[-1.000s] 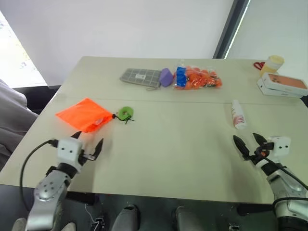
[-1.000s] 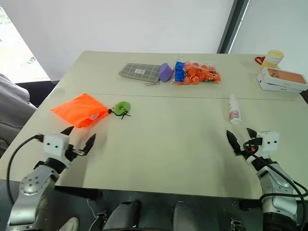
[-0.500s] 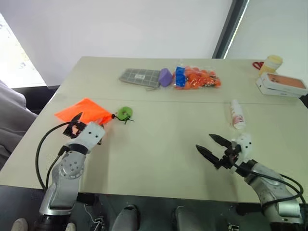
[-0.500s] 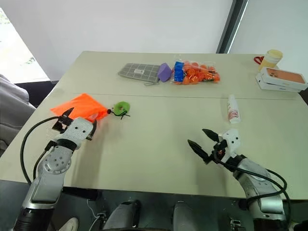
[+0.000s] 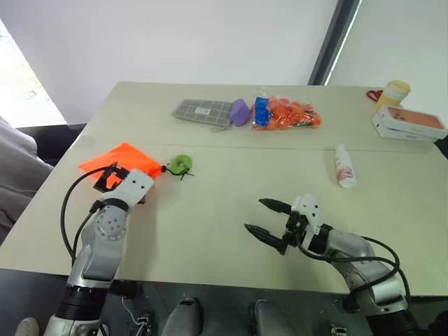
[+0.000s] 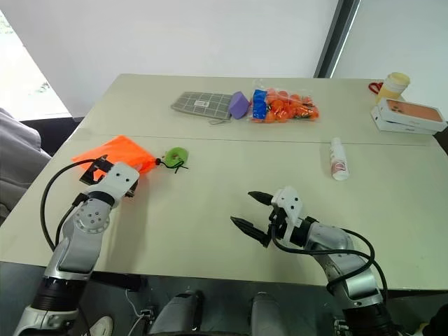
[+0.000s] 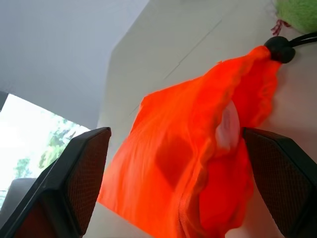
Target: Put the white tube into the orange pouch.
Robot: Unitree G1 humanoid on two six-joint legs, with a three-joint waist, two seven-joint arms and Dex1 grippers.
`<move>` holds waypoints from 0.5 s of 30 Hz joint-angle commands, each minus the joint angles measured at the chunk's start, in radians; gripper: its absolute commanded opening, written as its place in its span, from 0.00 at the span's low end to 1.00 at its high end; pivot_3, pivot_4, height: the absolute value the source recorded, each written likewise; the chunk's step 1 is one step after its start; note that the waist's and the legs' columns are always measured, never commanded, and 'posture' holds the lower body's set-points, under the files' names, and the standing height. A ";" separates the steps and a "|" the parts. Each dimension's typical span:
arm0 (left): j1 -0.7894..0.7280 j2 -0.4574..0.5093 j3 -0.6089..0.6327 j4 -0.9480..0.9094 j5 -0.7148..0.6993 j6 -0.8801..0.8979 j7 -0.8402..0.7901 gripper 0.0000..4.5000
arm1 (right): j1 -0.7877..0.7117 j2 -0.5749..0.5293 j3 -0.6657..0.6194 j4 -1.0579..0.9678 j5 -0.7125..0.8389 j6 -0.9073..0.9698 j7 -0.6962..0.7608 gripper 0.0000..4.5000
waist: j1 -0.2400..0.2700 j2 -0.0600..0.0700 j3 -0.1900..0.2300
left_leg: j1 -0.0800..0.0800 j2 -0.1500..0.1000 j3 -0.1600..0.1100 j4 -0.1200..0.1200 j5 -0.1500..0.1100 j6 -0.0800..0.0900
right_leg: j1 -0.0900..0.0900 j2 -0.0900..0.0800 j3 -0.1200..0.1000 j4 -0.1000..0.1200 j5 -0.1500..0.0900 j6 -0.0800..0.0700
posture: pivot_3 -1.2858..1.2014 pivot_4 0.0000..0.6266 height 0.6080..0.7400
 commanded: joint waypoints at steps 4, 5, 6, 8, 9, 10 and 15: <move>-0.043 0.009 0.009 0.005 0.005 0.004 0.012 1.00 | 0.003 0.007 0.008 -0.027 -0.024 -0.048 0.006 0.99 | 0.001 0.000 0.000 | 0.000 0.000 -0.001 0.000 0.000 0.000 | 0.000 0.001 0.000 0.002 0.000 0.000 | 0.52 0.24 0.88; -0.049 0.009 0.014 0.018 0.001 0.010 0.013 1.00 | 0.004 0.007 0.010 -0.026 -0.029 -0.053 0.006 0.99 | 0.000 0.000 0.000 | 0.000 0.000 -0.001 0.000 0.000 0.000 | 0.000 0.001 0.000 0.002 0.000 0.000 | 0.52 0.24 0.88; -0.054 0.008 0.018 0.027 -0.002 0.013 0.014 1.00 | 0.005 0.007 0.011 -0.025 -0.032 -0.057 0.007 0.99 | 0.000 -0.001 0.000 | 0.000 0.000 -0.001 0.000 0.000 0.000 | 0.000 0.001 0.000 0.002 0.000 0.000 | 0.52 0.24 0.88; -0.069 0.007 0.029 0.054 -0.012 0.021 0.017 0.88 | 0.005 0.013 0.009 -0.023 -0.035 -0.064 0.003 1.00 | 0.000 -0.001 0.000 | 0.001 0.000 -0.001 0.000 0.000 0.000 | 0.000 0.001 0.000 0.002 0.000 0.000 | 0.52 0.24 0.88; -0.075 0.009 0.028 0.066 -0.016 0.018 0.015 0.81 | 0.005 0.015 0.009 -0.022 -0.037 -0.067 0.002 1.00 | 0.000 -0.001 0.000 | 0.001 0.000 -0.001 0.000 0.000 0.000 | 0.000 0.001 0.000 0.002 0.000 0.000 | 0.52 0.24 0.88; -0.080 0.011 0.027 0.075 -0.018 0.015 0.014 0.71 | 0.005 0.016 0.009 -0.021 -0.038 -0.069 0.001 1.00 | 0.000 -0.001 0.000 | 0.001 0.000 -0.001 0.000 0.000 0.000 | 0.000 0.001 0.000 0.002 0.000 0.000 | 0.52 0.24 0.88; -0.105 0.017 0.018 0.116 -0.032 0.000 0.011 0.12 | 0.012 0.019 0.005 -0.029 -0.043 -0.077 -0.008 1.00 | 0.000 -0.001 0.000 | 0.001 0.000 -0.001 0.000 0.000 0.000 | 0.000 0.001 0.000 0.002 0.001 0.002 | 0.52 0.24 0.88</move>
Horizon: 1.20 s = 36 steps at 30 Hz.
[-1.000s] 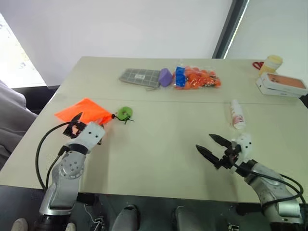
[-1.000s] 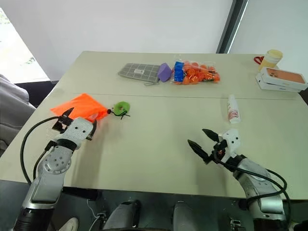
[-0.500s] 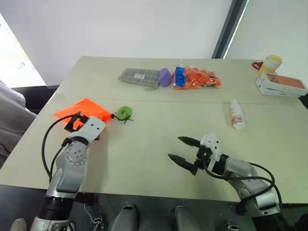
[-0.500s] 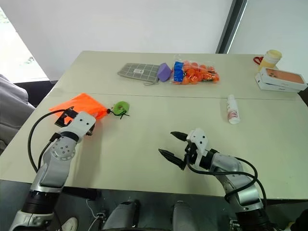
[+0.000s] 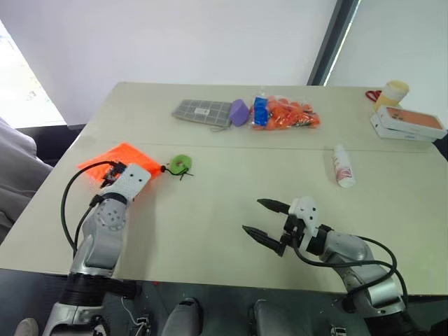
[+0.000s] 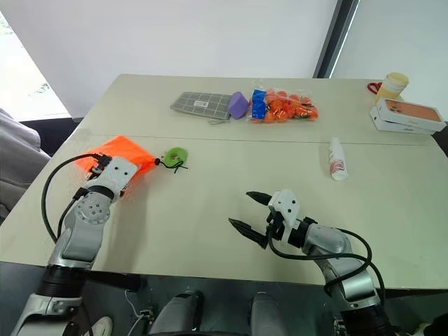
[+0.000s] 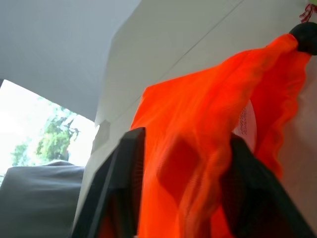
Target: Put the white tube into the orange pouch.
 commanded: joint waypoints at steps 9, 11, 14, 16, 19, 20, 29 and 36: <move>-0.047 -0.011 0.016 -0.022 -0.054 -0.027 -0.003 0.00 | -0.004 0.010 -0.034 -0.033 0.013 -0.015 -0.024 1.00 | 0.001 0.000 0.000 | 0.000 0.000 0.000 0.000 0.000 0.000 | 0.000 0.000 0.000 0.001 0.000 0.001 | 0.52 0.24 0.88; -0.060 -0.033 0.005 -0.047 -0.089 -0.043 -0.024 0.00 | -0.012 0.010 -0.050 -0.027 0.022 -0.013 -0.028 1.00 | 0.002 0.000 0.000 | 0.000 0.000 0.000 0.001 0.000 0.000 | 0.000 0.000 0.000 0.001 0.000 0.001 | 0.52 0.24 0.88; -0.084 -0.065 -0.051 -0.075 -0.104 -0.056 -0.060 0.00 | -0.031 0.012 -0.080 -0.004 0.033 -0.014 -0.039 1.00 | 0.003 -0.001 0.000 | 0.000 0.000 0.000 0.001 0.000 0.000 | 0.001 0.000 0.000 0.001 0.001 0.001 | 0.52 0.24 0.88; -0.100 -0.091 -0.084 -0.091 -0.108 -0.058 -0.075 0.00 | -0.046 0.013 -0.101 0.013 0.031 -0.019 -0.051 1.00 | 0.003 -0.001 -0.001 | 0.000 0.000 0.000 0.002 0.000 0.000 | 0.001 0.000 0.000 0.001 0.001 0.001 | 0.52 0.24 0.88; -0.126 -0.141 -0.132 -0.122 -0.123 -0.046 -0.100 0.00 | -0.073 0.014 -0.156 0.048 0.038 -0.028 -0.082 1.00 | 0.003 -0.001 -0.001 | 0.000 0.000 0.000 0.002 0.000 0.000 | 0.001 0.000 0.000 0.001 0.001 0.001 | 0.52 0.24 0.88; -0.133 -0.157 -0.148 -0.132 -0.128 -0.042 -0.110 0.00 | -0.083 0.015 -0.178 0.061 0.040 -0.028 -0.097 1.00 | 0.003 -0.001 -0.001 | 0.000 0.000 0.000 0.002 0.000 0.000 | 0.001 0.000 0.000 0.001 0.001 0.001 | 0.52 0.24 0.88; -0.151 -0.255 -0.236 -0.250 -0.218 -0.011 -0.217 0.00 | -0.176 -0.009 -0.343 0.234 -0.028 -0.023 -0.289 1.00 | 0.001 -0.001 -0.001 | 0.001 0.000 0.000 0.002 0.001 0.000 | 0.002 0.001 0.000 0.002 0.001 0.001 | 0.52 0.24 0.88; -0.120 -0.236 -0.132 -0.412 -0.363 0.092 -0.288 0.00 | -0.230 0.001 -0.412 0.336 -0.061 -0.034 -0.417 1.00 | -0.006 0.000 -0.001 | 0.001 0.000 0.000 0.002 0.001 0.000 | 0.002 0.001 0.000 0.002 0.001 0.001 | 0.52 0.24 0.88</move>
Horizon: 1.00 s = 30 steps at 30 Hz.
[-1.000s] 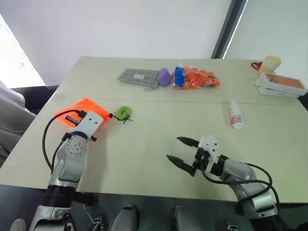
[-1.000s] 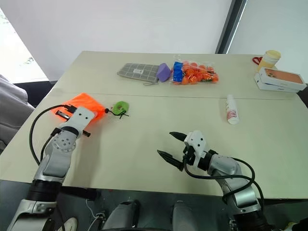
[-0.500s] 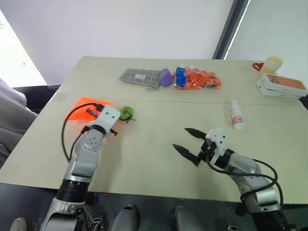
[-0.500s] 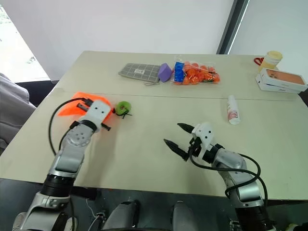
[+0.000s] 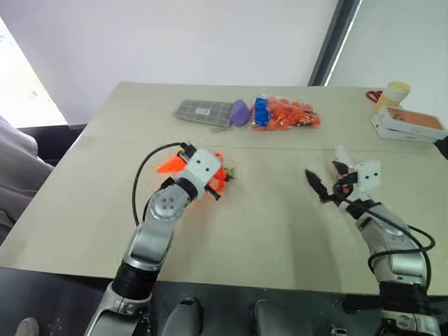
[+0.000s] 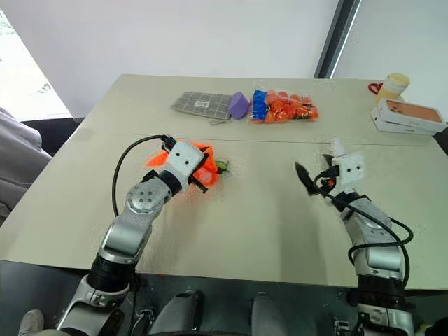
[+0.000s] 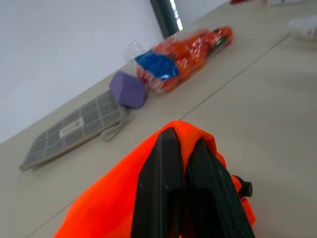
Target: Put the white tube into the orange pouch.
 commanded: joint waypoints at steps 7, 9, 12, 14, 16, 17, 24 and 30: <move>0.141 0.168 0.198 -0.063 -0.138 0.000 -0.085 0.00 | -0.075 0.010 -0.048 0.115 -0.022 0.081 -0.156 1.00 | -0.001 0.002 -0.001 | 0.002 0.000 0.000 0.000 0.000 0.000 | 0.001 0.000 0.001 0.002 -0.001 -0.003 | 0.52 0.24 0.88; 0.187 0.204 0.213 -0.063 -0.165 -0.006 -0.112 0.00 | -0.093 0.019 -0.058 0.145 -0.016 0.095 -0.184 1.00 | 0.002 0.002 0.000 | 0.002 0.000 0.000 0.000 0.000 0.000 | 0.001 0.000 0.001 0.001 -0.002 -0.003 | 0.52 0.24 0.88; 0.231 0.227 0.218 -0.066 -0.188 -0.019 -0.125 0.00 | -0.119 0.024 -0.056 0.191 -0.029 0.097 -0.216 1.00 | 0.004 0.002 0.000 | 0.001 0.000 0.001 0.001 0.000 0.000 | 0.001 0.000 0.001 0.001 -0.002 -0.004 | 0.52 0.24 0.88; 0.246 0.230 0.214 -0.066 -0.199 -0.015 -0.126 0.00 | -0.140 0.027 -0.055 0.227 -0.039 0.094 -0.237 1.00 | 0.004 0.002 0.000 | 0.001 0.000 0.001 0.001 0.000 0.000 | 0.001 0.000 0.001 0.001 -0.002 -0.004 | 0.52 0.24 0.88; 0.261 0.237 0.202 -0.062 -0.197 -0.028 -0.127 0.00 | -0.166 0.027 -0.052 0.277 -0.056 0.082 -0.263 1.00 | 0.003 0.002 0.000 | 0.002 0.000 0.001 0.001 0.000 0.000 | 0.002 0.000 0.001 0.001 -0.002 -0.004 | 0.52 0.24 0.88; 0.266 0.235 0.200 -0.061 -0.197 -0.029 -0.122 0.00 | -0.182 0.029 -0.052 0.312 -0.063 0.074 -0.277 1.00 | 0.003 0.002 0.000 | 0.002 0.000 0.001 0.001 0.000 0.000 | 0.001 0.000 0.001 0.001 -0.002 -0.004 | 0.52 0.24 0.88; 0.264 0.233 0.195 -0.043 -0.197 -0.041 -0.110 0.00 | -0.220 0.031 -0.048 0.414 -0.081 0.024 -0.291 1.00 | 0.000 0.002 0.000 | 0.002 0.000 0.001 0.000 0.000 0.000 | 0.001 0.000 0.001 0.001 -0.002 -0.004 | 0.52 0.24 0.88; 0.255 0.214 0.180 -0.029 -0.199 -0.045 -0.095 0.00 | -0.214 0.041 -0.047 0.414 -0.085 -0.019 -0.293 0.74 | 0.000 0.003 0.000 | 0.002 0.000 0.001 0.000 0.000 0.000 | 0.001 0.000 0.001 0.001 -0.002 -0.004 | 0.52 0.24 0.88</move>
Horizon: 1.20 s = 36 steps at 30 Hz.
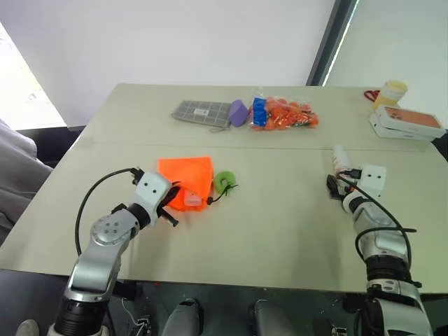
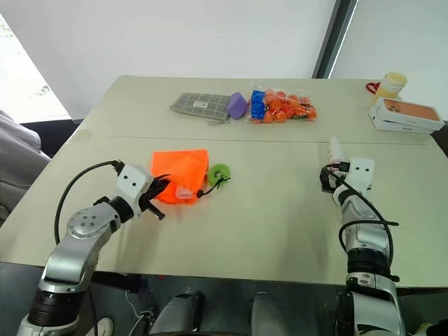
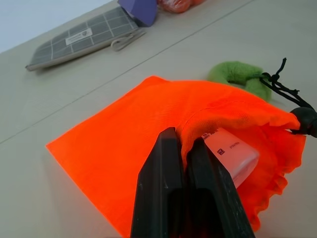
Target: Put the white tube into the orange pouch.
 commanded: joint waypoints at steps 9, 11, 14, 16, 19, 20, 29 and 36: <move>-0.006 -0.020 -0.021 0.006 -0.014 -0.032 0.017 0.00 | 0.021 -0.004 0.007 -0.090 -0.025 -0.049 0.005 0.40 | 0.000 0.000 0.000 | 0.000 0.000 0.000 0.000 0.000 0.000 | 0.000 0.000 0.000 0.000 0.000 0.000 | 0.52 0.24 0.88; -0.008 -0.024 -0.019 0.011 -0.018 -0.033 0.017 0.00 | 0.036 -0.006 0.011 -0.136 -0.019 -0.061 0.030 0.40 | 0.001 0.001 0.000 | 0.000 0.000 0.000 0.000 0.000 0.000 | 0.000 0.000 0.000 0.000 0.000 0.000 | 0.52 0.24 0.88; -0.010 -0.032 -0.018 0.018 -0.027 -0.031 0.020 0.00 | 0.092 -0.022 0.046 -0.256 0.014 -0.076 0.153 0.40 | 0.000 0.002 0.001 | 0.000 0.000 0.000 0.000 0.000 0.000 | -0.001 0.000 0.000 0.000 0.000 0.000 | 0.52 0.24 0.88; -0.015 -0.045 -0.016 0.022 -0.044 -0.026 0.018 0.00 | 0.197 -0.071 0.110 -0.426 0.062 -0.051 0.334 0.40 | 0.000 0.003 0.001 | 0.000 0.000 0.000 0.000 0.000 0.000 | -0.001 0.000 0.000 0.000 0.000 0.000 | 0.52 0.24 0.88; -0.017 -0.054 -0.012 0.018 -0.068 -0.018 0.013 0.00 | 0.320 -0.132 0.157 -0.610 0.152 0.030 0.495 0.40 | 0.002 0.003 0.001 | 0.000 0.000 0.000 -0.001 0.000 0.000 | 0.000 0.000 0.000 0.000 -0.001 0.003 | 0.52 0.24 0.88; -0.018 -0.056 -0.011 0.016 -0.076 -0.015 0.011 0.00 | 0.353 -0.150 0.166 -0.659 0.181 0.060 0.534 0.40 | 0.003 0.003 0.001 | 0.000 0.000 0.000 -0.001 0.000 0.000 | 0.001 0.000 0.000 0.000 -0.001 0.003 | 0.52 0.24 0.88; -0.035 -0.068 0.029 0.015 -0.228 0.080 -0.028 0.00 | 0.508 -0.266 0.362 -1.001 0.293 0.293 0.701 0.40 | 0.002 -0.003 0.003 | 0.000 0.000 0.000 0.001 -0.001 -0.001 | 0.000 -0.001 0.000 -0.001 -0.003 0.003 | 0.52 0.24 0.88; -0.048 -0.051 0.037 -0.002 -0.311 0.142 -0.047 0.00 | 0.381 -0.174 0.501 -0.965 0.221 0.356 0.616 0.40 | 0.007 -0.005 0.004 | -0.003 0.000 -0.001 0.001 -0.001 -0.001 | -0.002 -0.001 -0.001 -0.003 0.000 -0.002 | 0.52 0.24 0.88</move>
